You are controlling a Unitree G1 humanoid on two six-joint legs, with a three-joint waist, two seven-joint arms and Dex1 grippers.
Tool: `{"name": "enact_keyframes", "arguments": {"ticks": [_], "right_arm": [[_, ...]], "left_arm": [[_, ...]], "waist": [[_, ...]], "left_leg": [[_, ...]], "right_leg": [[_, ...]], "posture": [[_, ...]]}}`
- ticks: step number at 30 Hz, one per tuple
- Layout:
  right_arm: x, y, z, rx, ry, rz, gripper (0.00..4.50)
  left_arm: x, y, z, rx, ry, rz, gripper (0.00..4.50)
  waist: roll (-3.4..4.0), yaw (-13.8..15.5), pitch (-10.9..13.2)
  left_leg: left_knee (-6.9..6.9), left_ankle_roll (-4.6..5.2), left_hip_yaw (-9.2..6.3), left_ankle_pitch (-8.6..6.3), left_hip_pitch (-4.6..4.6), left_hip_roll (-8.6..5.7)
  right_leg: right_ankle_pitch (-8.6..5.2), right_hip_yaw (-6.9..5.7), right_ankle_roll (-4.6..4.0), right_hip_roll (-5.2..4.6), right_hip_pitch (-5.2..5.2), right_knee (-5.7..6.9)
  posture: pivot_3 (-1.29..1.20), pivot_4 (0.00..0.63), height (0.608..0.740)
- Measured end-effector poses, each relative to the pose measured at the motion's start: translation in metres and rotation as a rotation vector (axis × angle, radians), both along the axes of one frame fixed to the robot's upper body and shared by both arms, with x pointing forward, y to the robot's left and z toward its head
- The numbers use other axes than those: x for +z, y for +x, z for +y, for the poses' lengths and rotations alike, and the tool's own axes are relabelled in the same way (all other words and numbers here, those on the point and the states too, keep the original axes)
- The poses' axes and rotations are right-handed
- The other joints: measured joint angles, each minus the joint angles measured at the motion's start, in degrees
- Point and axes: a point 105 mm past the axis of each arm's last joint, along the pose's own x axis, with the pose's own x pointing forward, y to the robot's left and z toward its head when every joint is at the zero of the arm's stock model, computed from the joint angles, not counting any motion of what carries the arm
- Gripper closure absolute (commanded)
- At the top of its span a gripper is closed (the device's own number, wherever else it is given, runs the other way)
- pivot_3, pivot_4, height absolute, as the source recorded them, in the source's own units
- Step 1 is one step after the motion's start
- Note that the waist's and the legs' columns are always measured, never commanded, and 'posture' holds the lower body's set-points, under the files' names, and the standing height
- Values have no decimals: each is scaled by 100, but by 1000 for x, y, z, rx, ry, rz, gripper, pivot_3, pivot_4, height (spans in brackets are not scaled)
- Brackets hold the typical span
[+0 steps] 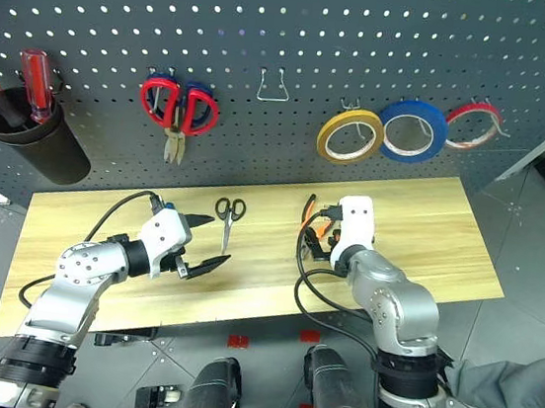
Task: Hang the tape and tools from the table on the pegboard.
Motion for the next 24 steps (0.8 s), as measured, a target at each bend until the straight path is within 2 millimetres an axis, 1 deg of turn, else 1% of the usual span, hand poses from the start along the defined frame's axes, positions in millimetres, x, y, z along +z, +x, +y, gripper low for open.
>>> {"name": "enact_keyframes", "arguments": {"ticks": [5, 8, 14, 18, 24], "right_arm": [[-19, 8, 4, -35, -28, 71, 38], [-30, 8, 7, -31, -31, 115, 38], [-46, 8, 15, -15, -52, 152, 38], [-45, 13, 25, 17, -56, 135, 38], [-45, 23, 44, 82, -118, 93, 38]], "left_arm": [[1, -1, 4, 20, -1, -13, 272], [2, 0, 6, 32, -5, -20, 272], [2, 0, 7, 32, -6, -20, 272], [3, 0, 7, 32, -15, -16, 272], [3, 0, 5, 26, -29, -1, 272]], "waist": [[0, -5, 0], [0, -16, 0], [-1, -19, -1], [-2, -23, -1], [-3, -41, -2]], "left_leg": [[-2, -1, 2, 1, -2, 1], [-2, -1, 4, 1, -2, 1], [-1, -1, 12, 1, -2, 0], [0, -2, 26, 1, -5, 2], [1, -3, 33, 2, -4, 3]], "right_leg": [[0, 1, 0, 3, -10, 11], [0, 2, 0, 4, -11, 12], [0, 6, 0, 3, -25, 40], [0, 11, 0, 3, -39, 51], [0, 12, 0, 3, -42, 55]], "posture": [[-237, 314, 740], [-232, 311, 740], [-231, 308, 740], [-231, 308, 740], [-227, 306, 740]]}}
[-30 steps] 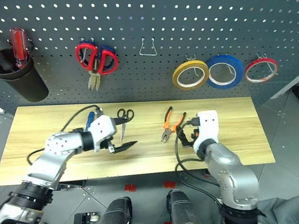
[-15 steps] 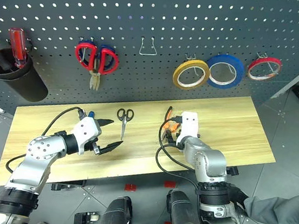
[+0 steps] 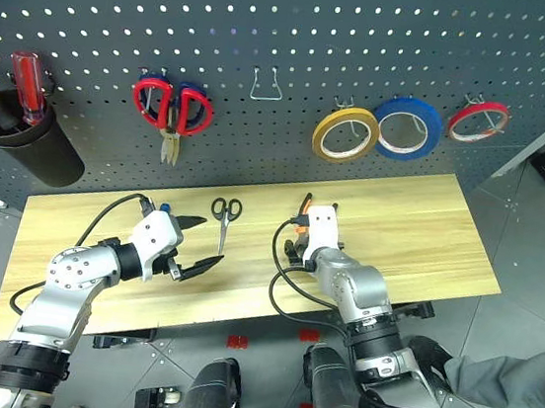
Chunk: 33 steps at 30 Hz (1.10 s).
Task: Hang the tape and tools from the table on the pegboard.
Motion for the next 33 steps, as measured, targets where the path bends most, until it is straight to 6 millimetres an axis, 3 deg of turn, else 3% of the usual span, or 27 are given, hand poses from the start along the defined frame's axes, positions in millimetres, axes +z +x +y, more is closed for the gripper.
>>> {"name": "enact_keyframes", "arguments": {"ticks": [4, 7, 12, 16, 20, 26, 33], "right_arm": [[-5, 5, 5, 18, -33, -5, 38], [-8, 5, 7, 30, -57, -12, 595], [-8, 3, 10, 48, -82, -17, 2248], [10, -2, 13, 71, -49, -64, 3528], [2, -25, 3, 114, -23, -4, 3529], [17, -41, -73, 99, -111, -6, 3529], [6, -56, -109, 113, -172, 61, 3529]], "left_arm": [[-4, -3, -5, -32, 1, 21, 272], [-7, -5, -10, -49, -4, 33, 272], [-14, -8, -23, -96, -18, 56, 272], [-18, -10, -34, -125, -36, 64, 272], [-21, -13, -46, -160, -51, 75, 272], [-29, -18, -68, -213, -80, 97, 272], [-25, -15, -85, -258, -96, 80, 272]], "waist": [[-2, -3, -1], [-4, -5, -2], [-4, -3, -2], [-5, 12, -3], [-4, 38, -3], [-9, 54, -6], [-9, -18, -5]], "left_leg": [[1, -8, 1, 5, 1, 1], [1, -7, 2, 4, 1, 3], [2, -7, 3, 4, 0, 4], [1, -8, 1, 4, -1, 6], [3, -2, -2, 1, -9, 3], [10, 7, -2, 0, -10, -17], [4, 8, 2, -1, -8, 2]], "right_leg": [[0, -2, 0, 0, 0, 13], [0, -2, 0, 0, 0, 16], [0, -2, 0, 0, -1, 17], [0, -2, 0, 0, -2, 18], [0, -3, 0, -2, -2, 17], [0, -5, 0, -23, 2, 0], [-1, 2, 1, 5, -1, -3]], "posture": [[-224, 305, 740], [-224, 305, 740], [-227, 303, 740], [-242, 307, 740], [-263, 313, 740], [-284, 318, 740], [-303, 321, 740]]}}
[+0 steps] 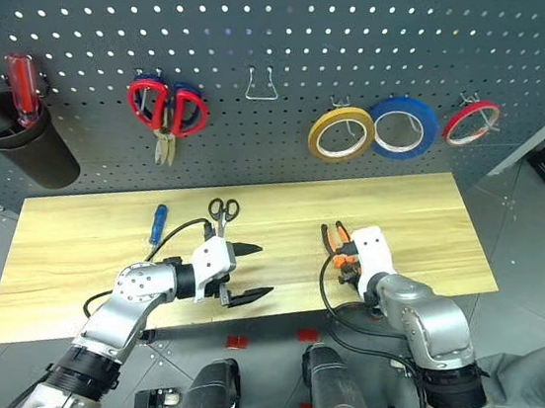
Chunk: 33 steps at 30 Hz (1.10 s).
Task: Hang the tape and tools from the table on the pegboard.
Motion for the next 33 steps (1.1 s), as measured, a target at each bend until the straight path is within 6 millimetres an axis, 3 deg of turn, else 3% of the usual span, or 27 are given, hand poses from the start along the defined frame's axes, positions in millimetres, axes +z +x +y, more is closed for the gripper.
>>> {"name": "enact_keyframes", "arguments": {"ticks": [3, 14, 22, 27, 33], "right_arm": [[0, 0, -7, 18, -13, 8, 3529], [8, 14, -3, 31, -2, -52, 35], [15, 19, 4, -1, 28, -54, 35], [4, 23, 18, -10, 63, 0, 35], [-4, 34, 16, -31, 14, 0, 35]], "left_arm": [[-4, 0, 0, 0, 4, 14, 272], [-8, -2, 0, 9, -6, 38, 272], [-7, -1, 18, 40, 10, 73, 272], [-8, -3, 18, 27, 12, 88, 272], [-9, -3, 17, 23, 14, 92, 272]], "waist": [[-1, 6, 0], [-2, 13, 0], [-2, 6, 0], [-2, 3, 0], [-3, -12, -1]], "left_leg": [[1, 0, -1, 0, 0, -2], [4, 0, -1, 0, 0, -3], [4, 0, -2, 0, 1, -2], [4, -1, -2, 1, 1, -3], [4, -2, -1, 1, 2, -3]], "right_leg": [[0, -1, 0, -2, 1, -1], [0, 0, 0, -5, 2, 0], [0, -1, 0, -5, 2, 1], [0, -1, 0, -5, 2, 1], [0, -1, 0, -6, 2, 3]], "posture": [[-302, 321, 740], [-298, 318, 740], [-303, 314, 740], [-301, 312, 740], [-294, 310, 740]]}}
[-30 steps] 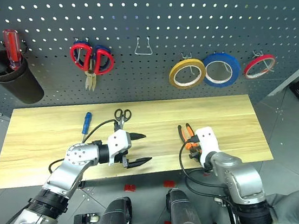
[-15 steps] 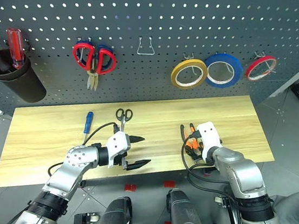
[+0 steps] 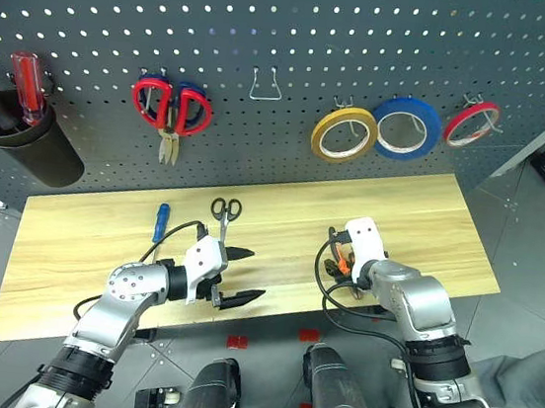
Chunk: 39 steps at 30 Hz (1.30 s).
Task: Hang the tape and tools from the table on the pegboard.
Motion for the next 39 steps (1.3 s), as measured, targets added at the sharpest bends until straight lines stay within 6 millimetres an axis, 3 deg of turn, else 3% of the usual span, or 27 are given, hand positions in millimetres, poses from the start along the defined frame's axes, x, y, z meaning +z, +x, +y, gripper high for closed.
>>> {"name": "enact_keyframes", "arguments": {"ticks": [5, 10, 18, 28, 34, 39], "right_arm": [[-1, 5, 4, 25, -37, -32, 35], [11, 5, 5, 35, -33, -65, 35], [-11, -3, -5, -14, -24, 43, 35], [-11, 18, -3, -7, -23, 21, 35], [-11, 19, -4, -11, -21, 35, 1795], [-6, 10, 2, 4, -10, 2, 1806]], "left_arm": [[-1, -1, -2, -8, 1, 5, 272], [-4, -3, -2, -7, 1, 12, 272], [-5, -4, -6, -12, -9, 15, 272], [-5, -4, -6, -12, -8, 16, 272], [-7, -6, -6, -8, -10, 27, 272], [-4, -11, -10, -10, -43, 34, 272]], "waist": [[0, -35, 0], [0, -37, 0], [0, -54, 0], [0, -81, -1], [-3, -81, -3], [-2, -79, -2]], "left_leg": [[0, 0, 0, 0, 0, 0], [0, -1, -2, 1, 1, 1], [0, 0, 0, 0, 1, 1], [0, -2, 3, 1, 3, -1], [1, -2, 2, 1, 4, 1], [0, -5, 2, 3, 1, 1]], "right_leg": [[0, 0, 0, 0, 0, 4], [0, -2, 0, 0, 0, 5], [0, 0, 0, 0, -1, 5], [0, 1, 0, -1, 1, 9], [0, 0, 0, -1, 2, 12], [0, 1, 0, -1, -2, 20]], "posture": [[-288, 305, 740], [-294, 307, 740], [-297, 309, 740], [-286, 308, 740], [-287, 305, 740], [-271, 301, 740]]}}
